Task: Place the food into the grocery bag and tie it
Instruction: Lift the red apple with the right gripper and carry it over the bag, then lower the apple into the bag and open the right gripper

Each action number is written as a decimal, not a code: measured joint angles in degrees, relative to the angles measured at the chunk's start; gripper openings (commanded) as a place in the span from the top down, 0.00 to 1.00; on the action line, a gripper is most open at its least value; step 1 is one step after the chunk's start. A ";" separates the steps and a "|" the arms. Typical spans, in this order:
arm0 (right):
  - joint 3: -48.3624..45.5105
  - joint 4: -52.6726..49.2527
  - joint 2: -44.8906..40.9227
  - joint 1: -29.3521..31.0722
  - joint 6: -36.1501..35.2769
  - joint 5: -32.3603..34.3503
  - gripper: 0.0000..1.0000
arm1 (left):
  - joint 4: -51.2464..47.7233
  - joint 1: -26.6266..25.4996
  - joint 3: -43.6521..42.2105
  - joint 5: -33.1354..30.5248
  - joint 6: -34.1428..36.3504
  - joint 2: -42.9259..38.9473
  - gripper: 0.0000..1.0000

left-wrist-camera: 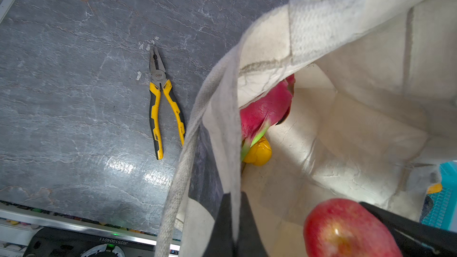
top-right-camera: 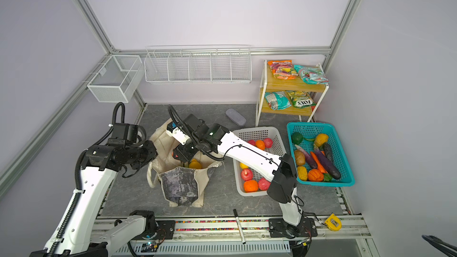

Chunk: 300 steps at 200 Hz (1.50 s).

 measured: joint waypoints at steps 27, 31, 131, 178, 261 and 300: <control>2.69 -0.83 3.34 0.00 -1.86 0.61 0.46 | 0.02 -0.22 -0.07 0.04 0.00 -0.11 1.00; 3.06 -0.96 3.74 0.00 -2.08 0.83 0.46 | 0.02 -0.22 -0.07 0.04 0.00 -0.13 1.00; 3.89 -2.80 9.49 0.00 -6.88 5.77 0.46 | 0.22 -0.22 -0.57 0.35 0.00 -1.29 1.00; 3.78 -3.48 12.26 0.00 -8.02 5.84 0.46 | 0.22 -0.22 -0.55 0.39 0.35 -1.20 1.00; -0.28 -0.85 14.91 0.00 -8.59 5.31 0.41 | 0.44 -0.24 -0.52 0.42 0.44 -0.79 1.00; -0.76 0.07 14.88 -0.04 -8.26 4.92 0.18 | 0.46 -0.26 -0.52 0.42 0.46 -0.79 1.00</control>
